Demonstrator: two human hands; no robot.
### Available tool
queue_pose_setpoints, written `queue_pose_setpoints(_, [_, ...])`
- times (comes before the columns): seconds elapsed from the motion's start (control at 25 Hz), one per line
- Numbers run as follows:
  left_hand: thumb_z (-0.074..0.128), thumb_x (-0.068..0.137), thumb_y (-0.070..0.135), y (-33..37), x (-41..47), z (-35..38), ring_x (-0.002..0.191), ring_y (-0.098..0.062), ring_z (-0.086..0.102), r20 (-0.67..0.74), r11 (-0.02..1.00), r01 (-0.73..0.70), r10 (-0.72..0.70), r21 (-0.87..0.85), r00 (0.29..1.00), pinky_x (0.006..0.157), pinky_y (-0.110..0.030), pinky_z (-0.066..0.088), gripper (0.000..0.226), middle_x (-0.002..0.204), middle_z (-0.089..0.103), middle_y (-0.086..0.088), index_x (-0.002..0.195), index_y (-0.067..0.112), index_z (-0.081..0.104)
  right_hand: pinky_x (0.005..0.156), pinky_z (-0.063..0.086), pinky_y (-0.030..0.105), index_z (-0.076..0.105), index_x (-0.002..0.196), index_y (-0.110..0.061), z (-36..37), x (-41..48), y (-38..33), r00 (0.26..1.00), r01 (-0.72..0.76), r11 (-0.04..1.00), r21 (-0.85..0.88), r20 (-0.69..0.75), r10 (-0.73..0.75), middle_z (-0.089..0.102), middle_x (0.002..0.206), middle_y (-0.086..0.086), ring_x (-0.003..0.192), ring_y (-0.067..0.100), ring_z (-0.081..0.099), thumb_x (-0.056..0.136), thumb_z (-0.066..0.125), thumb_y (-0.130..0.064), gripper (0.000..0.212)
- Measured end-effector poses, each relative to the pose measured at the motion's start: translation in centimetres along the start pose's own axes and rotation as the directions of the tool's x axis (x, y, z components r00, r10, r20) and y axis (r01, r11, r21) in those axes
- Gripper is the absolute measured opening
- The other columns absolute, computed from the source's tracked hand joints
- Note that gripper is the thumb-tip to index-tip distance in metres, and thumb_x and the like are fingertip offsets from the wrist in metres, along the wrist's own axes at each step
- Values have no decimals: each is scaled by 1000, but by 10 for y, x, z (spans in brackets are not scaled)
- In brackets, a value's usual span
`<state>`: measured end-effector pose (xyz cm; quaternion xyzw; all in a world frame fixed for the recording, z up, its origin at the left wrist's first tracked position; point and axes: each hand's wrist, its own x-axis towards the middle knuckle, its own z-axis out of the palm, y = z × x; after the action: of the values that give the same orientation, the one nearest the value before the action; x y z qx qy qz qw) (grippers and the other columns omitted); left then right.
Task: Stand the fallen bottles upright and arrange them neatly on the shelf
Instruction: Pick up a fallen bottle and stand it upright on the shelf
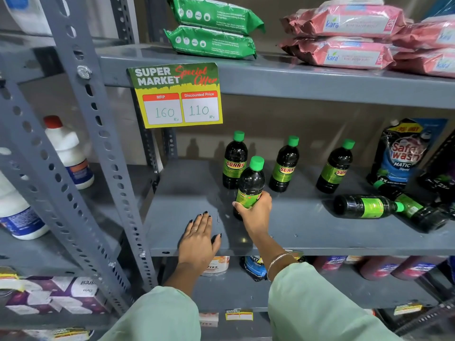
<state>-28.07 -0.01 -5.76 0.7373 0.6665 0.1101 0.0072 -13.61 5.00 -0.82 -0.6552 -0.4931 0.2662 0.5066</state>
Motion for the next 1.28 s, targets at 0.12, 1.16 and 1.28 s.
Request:
queue_pose_setpoints(0.12, [28,79,43,0,1,2,111,-18,60,-11,1000,9,-9,20,1000,92,-39,47,61,119,65,-7,113,6,62,97,39,36,40,123,-5,0,1,0,1000,23,1000,-3,-3,-23,43,118,9,117,22,37,64,80,-16,73])
queue_pose_setpoints(1.16, [-4,75,50,2,2,5,139,-19,22,-47,1000,-12,12,7,999,113,-33,10,83,150,27,-7,141,9,25,88,45,37,42,111,-7,-2,5,-2,999,7,985,-172,-45,-15,49,117,11,115,26,46,66,82,-26,63])
queue_pose_setpoints(1.28, [-14,68,50,2,1,2,142,-16,9,-14,999,-17,17,45,1000,113,-30,1,89,155,13,-4,144,11,12,88,46,40,41,110,-7,-4,5,-3,1000,5,982,-188,-28,-10,48,117,11,115,27,46,64,83,-30,66])
